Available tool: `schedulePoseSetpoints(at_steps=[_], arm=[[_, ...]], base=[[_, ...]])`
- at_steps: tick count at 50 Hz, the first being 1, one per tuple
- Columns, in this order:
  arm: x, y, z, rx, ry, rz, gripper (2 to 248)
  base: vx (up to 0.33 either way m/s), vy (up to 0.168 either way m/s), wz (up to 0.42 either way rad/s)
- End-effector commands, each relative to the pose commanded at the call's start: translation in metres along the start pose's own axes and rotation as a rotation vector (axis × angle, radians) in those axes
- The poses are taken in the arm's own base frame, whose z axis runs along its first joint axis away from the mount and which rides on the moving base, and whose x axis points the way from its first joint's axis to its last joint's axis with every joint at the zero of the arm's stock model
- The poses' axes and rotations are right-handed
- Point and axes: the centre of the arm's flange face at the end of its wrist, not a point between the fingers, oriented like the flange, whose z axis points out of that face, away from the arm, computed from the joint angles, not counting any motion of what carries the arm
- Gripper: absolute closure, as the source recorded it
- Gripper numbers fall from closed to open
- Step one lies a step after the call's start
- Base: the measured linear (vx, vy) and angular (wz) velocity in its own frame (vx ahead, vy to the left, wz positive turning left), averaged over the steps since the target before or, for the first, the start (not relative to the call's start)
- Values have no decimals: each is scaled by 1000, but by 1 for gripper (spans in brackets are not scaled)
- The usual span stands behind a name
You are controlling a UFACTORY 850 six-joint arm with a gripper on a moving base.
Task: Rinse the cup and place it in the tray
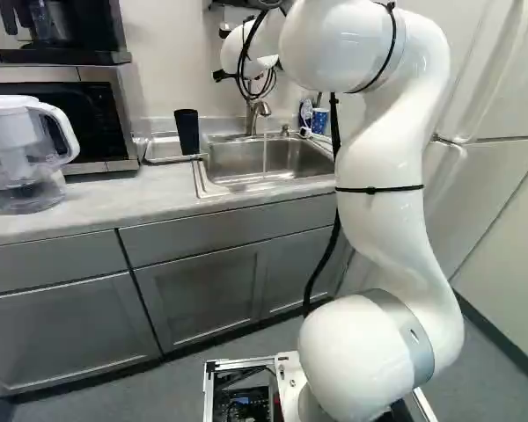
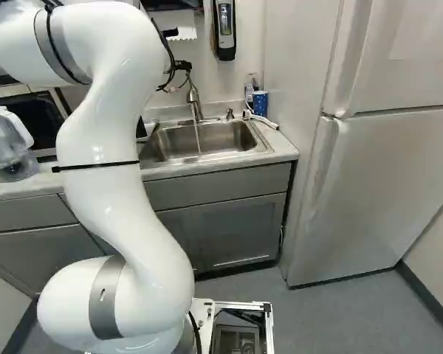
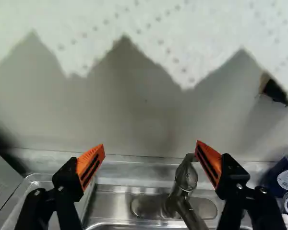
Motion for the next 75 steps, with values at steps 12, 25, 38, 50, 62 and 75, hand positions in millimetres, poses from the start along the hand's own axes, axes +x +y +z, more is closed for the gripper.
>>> schedulePoseSetpoints(at_steps=[12,25,38,50,62,75], arm=[[-1,0,0,0,-12,0,3],[-2,0,-2,0,-26,0,3],[-4,0,-3,0,-42,0,3],[-5,0,-3,-1,-56,0,3],[-6,0,-3,-1,-71,0,3],[-8,-1,-6,0,-91,-1,3]], base=[[0,0,0],[0,0,0],[0,0,0],[0,0,0],[0,0,0],[0,0,0]])
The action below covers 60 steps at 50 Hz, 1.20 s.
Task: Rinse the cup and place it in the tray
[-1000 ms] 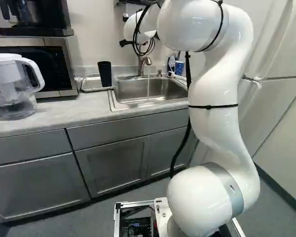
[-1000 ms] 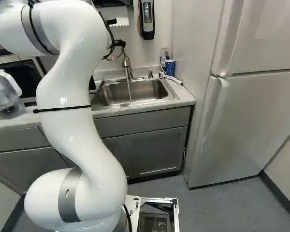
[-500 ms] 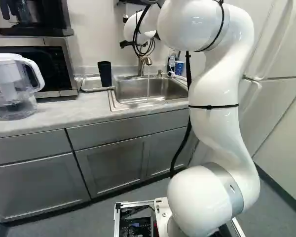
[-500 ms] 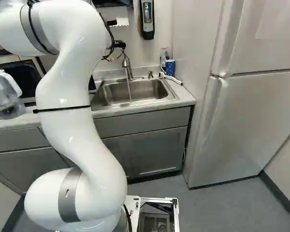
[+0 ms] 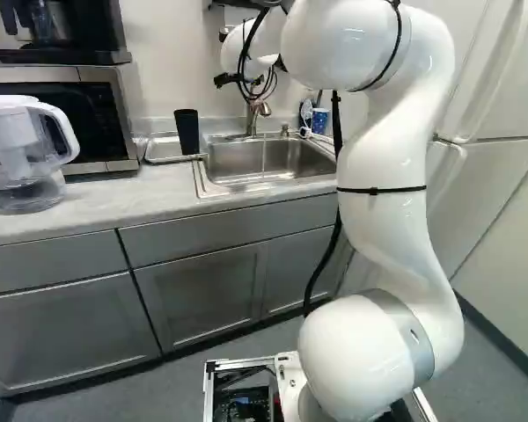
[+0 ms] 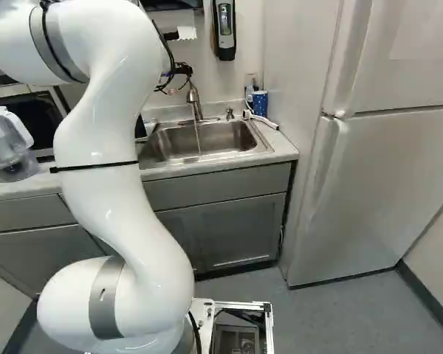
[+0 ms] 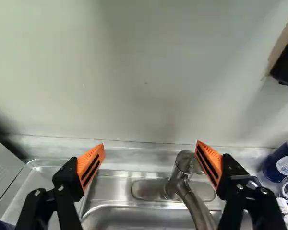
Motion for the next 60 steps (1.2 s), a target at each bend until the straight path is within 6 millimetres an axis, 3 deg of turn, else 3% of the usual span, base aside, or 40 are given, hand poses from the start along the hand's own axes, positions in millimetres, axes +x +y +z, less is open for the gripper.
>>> schedulePoseSetpoints(at_steps=[46,60], arm=[[0,-2,-5,3,12,-1,3],[-1,-7,-15,11,6,-3,3]], base=[[0,0,0],[0,0,0]])
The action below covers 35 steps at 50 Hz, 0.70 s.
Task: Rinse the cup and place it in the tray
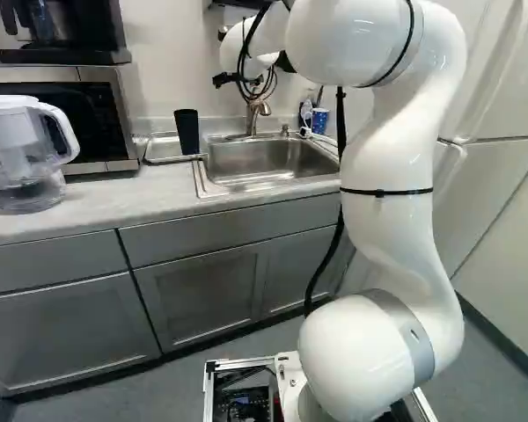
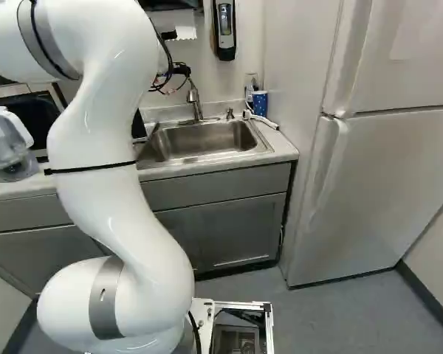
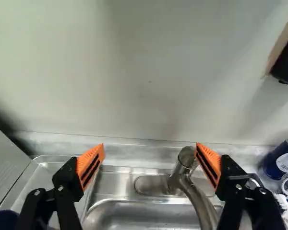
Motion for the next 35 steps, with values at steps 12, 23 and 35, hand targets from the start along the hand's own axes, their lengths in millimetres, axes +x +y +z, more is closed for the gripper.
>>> schedulePoseSetpoints(at_steps=[12,23,35], arm=[[-3,-6,-15,8,-8,-3,3],[-7,-9,-32,13,-15,-4,3],[-11,-13,-50,19,-23,-6,3]], base=[[0,0,0],[0,0,0],[0,0,0]])
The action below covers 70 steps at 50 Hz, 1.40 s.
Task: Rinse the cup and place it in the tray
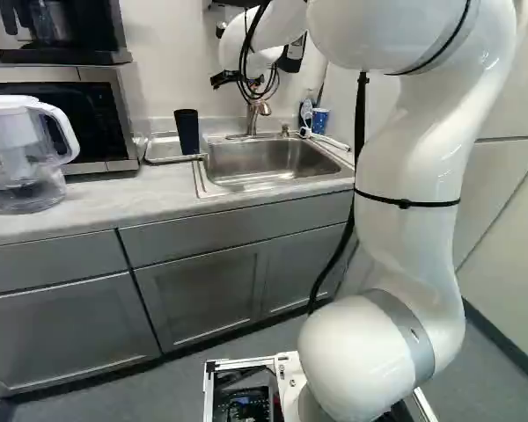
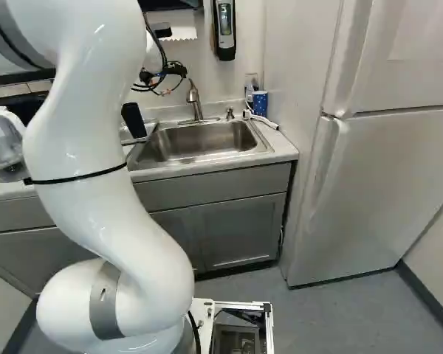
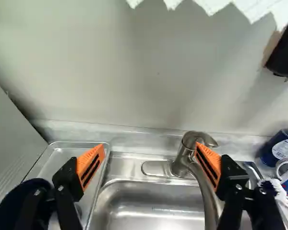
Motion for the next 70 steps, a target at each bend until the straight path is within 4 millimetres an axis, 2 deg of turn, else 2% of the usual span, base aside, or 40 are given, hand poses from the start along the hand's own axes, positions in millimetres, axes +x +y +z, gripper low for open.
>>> schedulePoseSetpoints(at_steps=[23,46,70], arm=[[-11,-10,-34,14,-27,-5,3],[-21,-13,-50,18,-82,-8,3],[-36,-19,-79,27,-142,-13,3]], base=[[0,0,0],[0,0,0],[0,0,0]])
